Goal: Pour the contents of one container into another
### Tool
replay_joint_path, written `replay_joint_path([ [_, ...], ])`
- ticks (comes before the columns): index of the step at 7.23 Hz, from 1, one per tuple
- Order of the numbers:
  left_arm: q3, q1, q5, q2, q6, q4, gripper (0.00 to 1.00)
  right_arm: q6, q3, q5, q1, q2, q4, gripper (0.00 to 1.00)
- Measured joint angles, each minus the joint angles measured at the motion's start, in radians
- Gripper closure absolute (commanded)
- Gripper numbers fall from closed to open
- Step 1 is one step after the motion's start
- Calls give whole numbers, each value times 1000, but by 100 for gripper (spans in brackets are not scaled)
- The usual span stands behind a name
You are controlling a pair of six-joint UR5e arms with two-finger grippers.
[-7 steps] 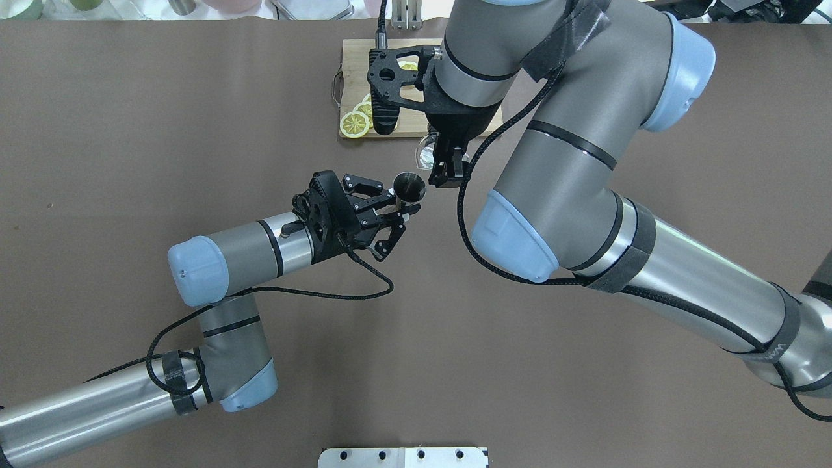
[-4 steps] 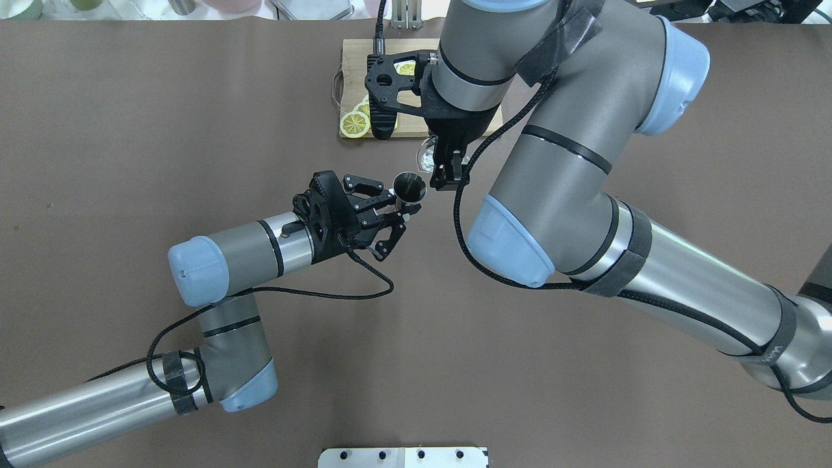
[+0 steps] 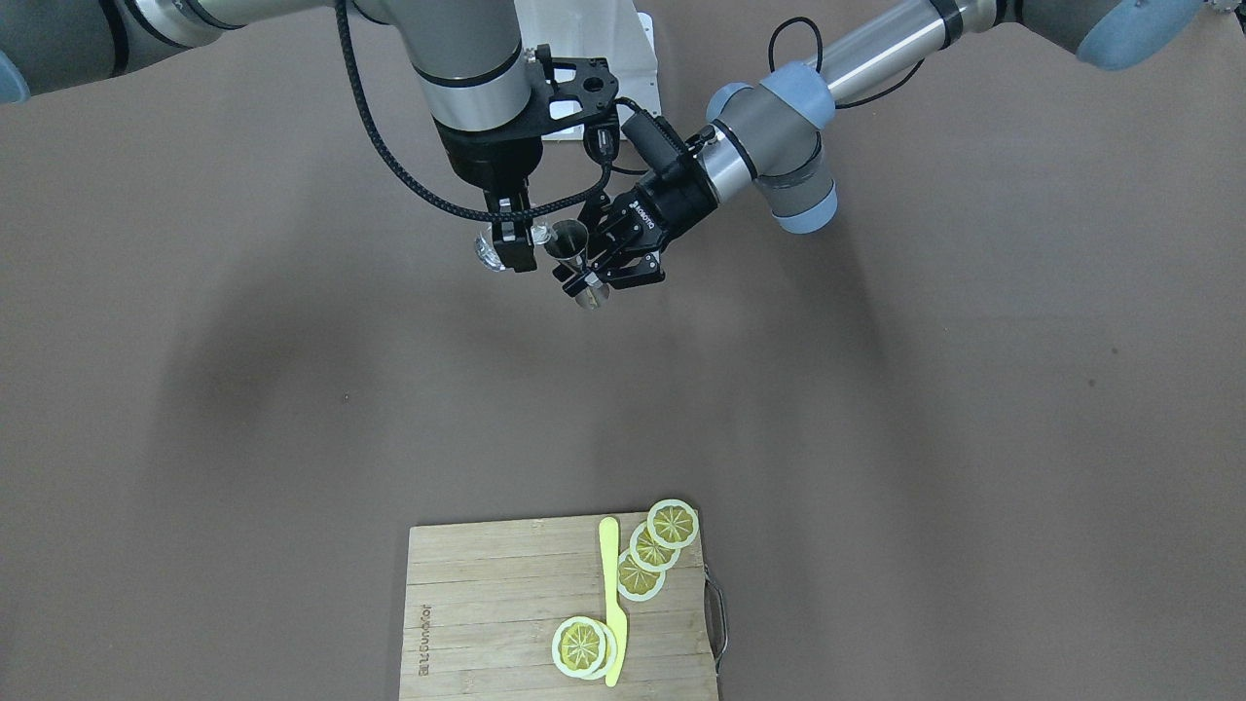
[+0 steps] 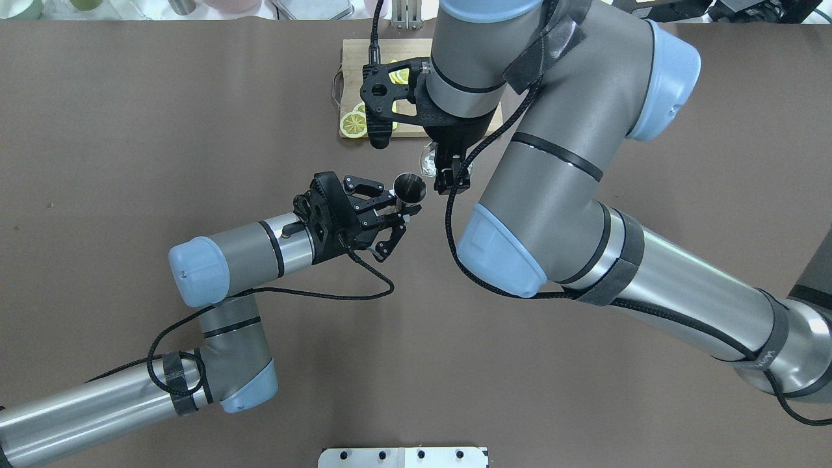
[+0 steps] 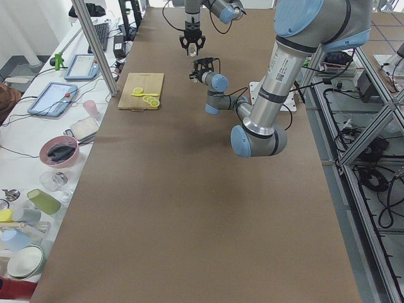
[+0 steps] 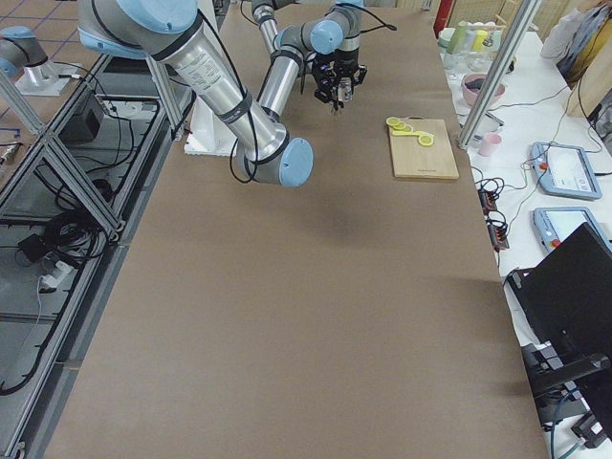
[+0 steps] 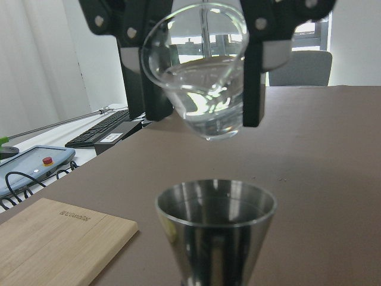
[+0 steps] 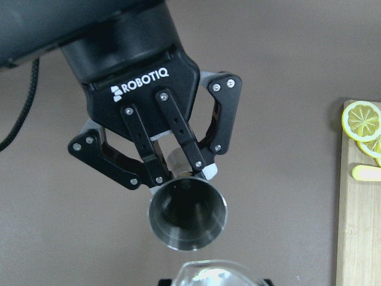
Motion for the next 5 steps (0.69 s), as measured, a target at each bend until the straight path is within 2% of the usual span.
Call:
replay_joint_path([
  [5,-2,0,0,0,0,-1,100,-17,6,-12,-18,7,-15,100],
])
